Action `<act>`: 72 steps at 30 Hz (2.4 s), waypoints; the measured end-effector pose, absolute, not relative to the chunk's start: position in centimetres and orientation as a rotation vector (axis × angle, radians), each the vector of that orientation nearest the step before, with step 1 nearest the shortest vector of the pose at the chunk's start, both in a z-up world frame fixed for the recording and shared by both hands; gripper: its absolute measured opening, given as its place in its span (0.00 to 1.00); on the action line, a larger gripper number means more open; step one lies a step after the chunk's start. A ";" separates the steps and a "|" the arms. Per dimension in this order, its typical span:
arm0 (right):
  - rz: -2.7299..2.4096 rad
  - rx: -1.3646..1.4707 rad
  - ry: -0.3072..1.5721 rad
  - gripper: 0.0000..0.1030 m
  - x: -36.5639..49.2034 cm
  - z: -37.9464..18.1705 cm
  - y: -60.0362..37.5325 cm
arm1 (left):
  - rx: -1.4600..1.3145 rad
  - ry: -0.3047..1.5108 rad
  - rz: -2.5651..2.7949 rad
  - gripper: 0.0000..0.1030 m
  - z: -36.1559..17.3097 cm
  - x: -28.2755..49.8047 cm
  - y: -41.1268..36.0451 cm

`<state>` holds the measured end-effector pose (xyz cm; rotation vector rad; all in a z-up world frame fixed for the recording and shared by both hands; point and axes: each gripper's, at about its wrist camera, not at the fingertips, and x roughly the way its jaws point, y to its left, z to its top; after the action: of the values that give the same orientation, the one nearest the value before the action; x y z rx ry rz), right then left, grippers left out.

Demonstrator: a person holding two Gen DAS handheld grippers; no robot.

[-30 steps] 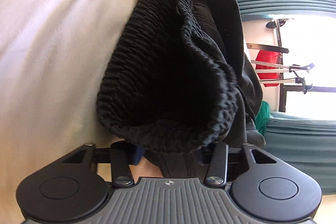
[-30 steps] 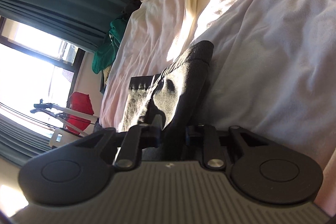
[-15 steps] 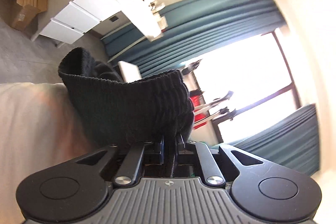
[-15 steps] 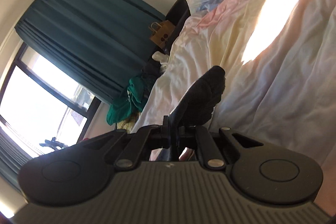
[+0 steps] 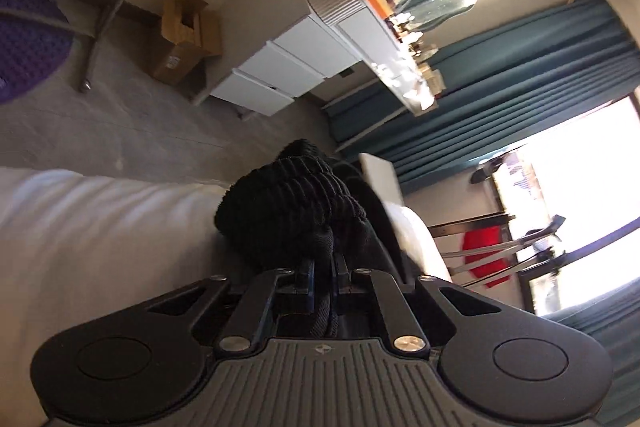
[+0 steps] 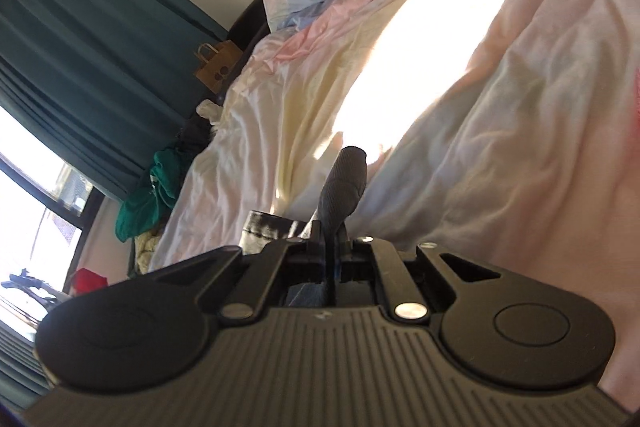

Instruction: Fold clothes

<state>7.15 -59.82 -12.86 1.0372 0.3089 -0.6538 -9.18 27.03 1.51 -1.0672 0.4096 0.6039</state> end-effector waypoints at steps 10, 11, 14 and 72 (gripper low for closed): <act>-0.688 0.990 0.493 0.13 7.4 -13.7 -58.0 | -0.843 0.567 0.610 0.34 2.2 -6.3 25.1; -0.692 0.980 0.496 0.21 7.3 -13.3 -57.6 | -0.817 0.561 0.605 0.45 1.9 -5.6 25.1; -0.669 0.920 0.488 0.56 7.0 -11.3 -56.5 | -0.682 0.526 0.638 0.65 2.8 -5.2 23.5; 0.148 0.407 0.394 0.75 6.9 -3.8 -34.0 | -0.045 0.424 0.029 0.91 -1.2 3.7 2.5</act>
<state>6.86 -33.96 -3.83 0.4067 0.3944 0.1478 3.67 2.48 -1.15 -0.0446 0.4242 0.0287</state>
